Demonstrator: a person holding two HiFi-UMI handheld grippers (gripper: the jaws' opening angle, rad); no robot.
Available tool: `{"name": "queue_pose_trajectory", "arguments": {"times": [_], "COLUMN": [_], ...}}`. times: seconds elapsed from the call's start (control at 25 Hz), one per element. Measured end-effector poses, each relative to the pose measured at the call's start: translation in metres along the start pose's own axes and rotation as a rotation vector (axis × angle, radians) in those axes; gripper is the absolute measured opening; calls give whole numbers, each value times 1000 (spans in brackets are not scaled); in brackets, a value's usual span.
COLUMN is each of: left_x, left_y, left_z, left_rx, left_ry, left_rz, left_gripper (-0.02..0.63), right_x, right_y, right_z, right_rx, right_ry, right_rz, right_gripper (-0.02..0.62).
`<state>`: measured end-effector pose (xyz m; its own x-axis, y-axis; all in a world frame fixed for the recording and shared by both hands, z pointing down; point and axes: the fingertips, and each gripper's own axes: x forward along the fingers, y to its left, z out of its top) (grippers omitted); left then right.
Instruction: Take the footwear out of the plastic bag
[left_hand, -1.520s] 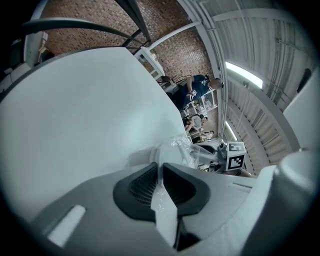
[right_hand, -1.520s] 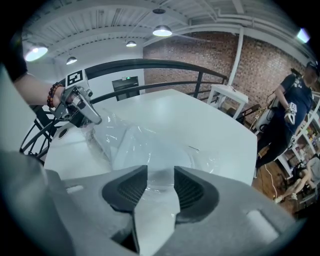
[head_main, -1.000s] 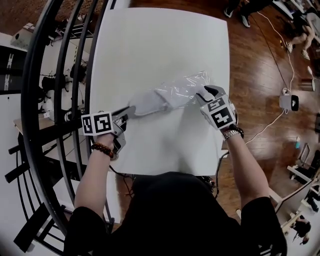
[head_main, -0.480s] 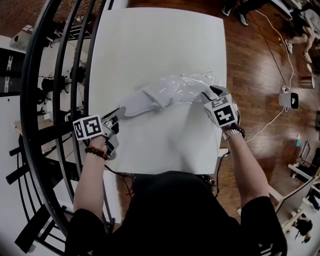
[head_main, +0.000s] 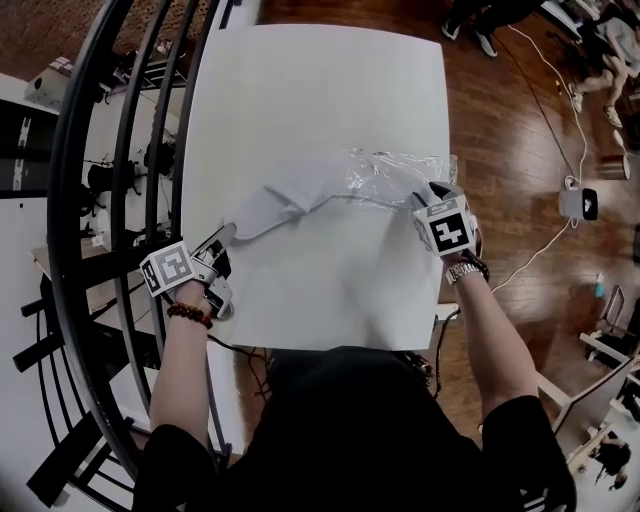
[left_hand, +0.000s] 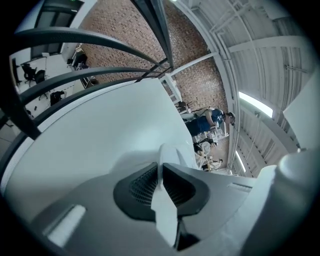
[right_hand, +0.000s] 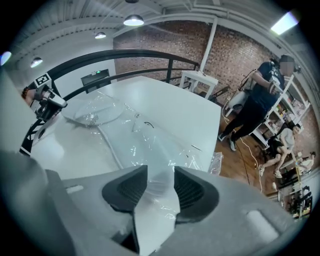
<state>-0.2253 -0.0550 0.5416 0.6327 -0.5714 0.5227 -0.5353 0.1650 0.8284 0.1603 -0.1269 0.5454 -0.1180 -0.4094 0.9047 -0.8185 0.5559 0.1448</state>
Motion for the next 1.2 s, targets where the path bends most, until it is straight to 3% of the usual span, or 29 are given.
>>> {"name": "queue_pose_trajectory", "arguments": {"times": [0.4,0.64,0.72,0.8,0.88,1.0,1.2], "left_x": [-23,-16,-15,-17,-23,-30,-16], "left_y": [16,13,13,16,21,15,-27], "left_z": [6,4,2,2,4,11,13], "left_rx": [-93,-84,-44,9,79,224,413], "left_ry": [-142,-150,-143,-137,-140,-147,-115], "left_rz": [26,41,76,133,199,281,270], "left_gripper": [48,51,82,178,226,236,235], "right_x": [-7,-7,-7,-8,-7,-8,-9], "right_y": [-10,-18,-17,-16,-14,-10,-6], "right_z": [-26,-38,-37,-40,-46,-37,-37], "right_rx": [54,53,42,56,67,25,-23], "right_ry": [19,36,31,44,61,27,23], "right_rz": [-35,-40,-28,-17,-13,-6,1], "right_gripper": [152,152,152,152,152,152,152]}}
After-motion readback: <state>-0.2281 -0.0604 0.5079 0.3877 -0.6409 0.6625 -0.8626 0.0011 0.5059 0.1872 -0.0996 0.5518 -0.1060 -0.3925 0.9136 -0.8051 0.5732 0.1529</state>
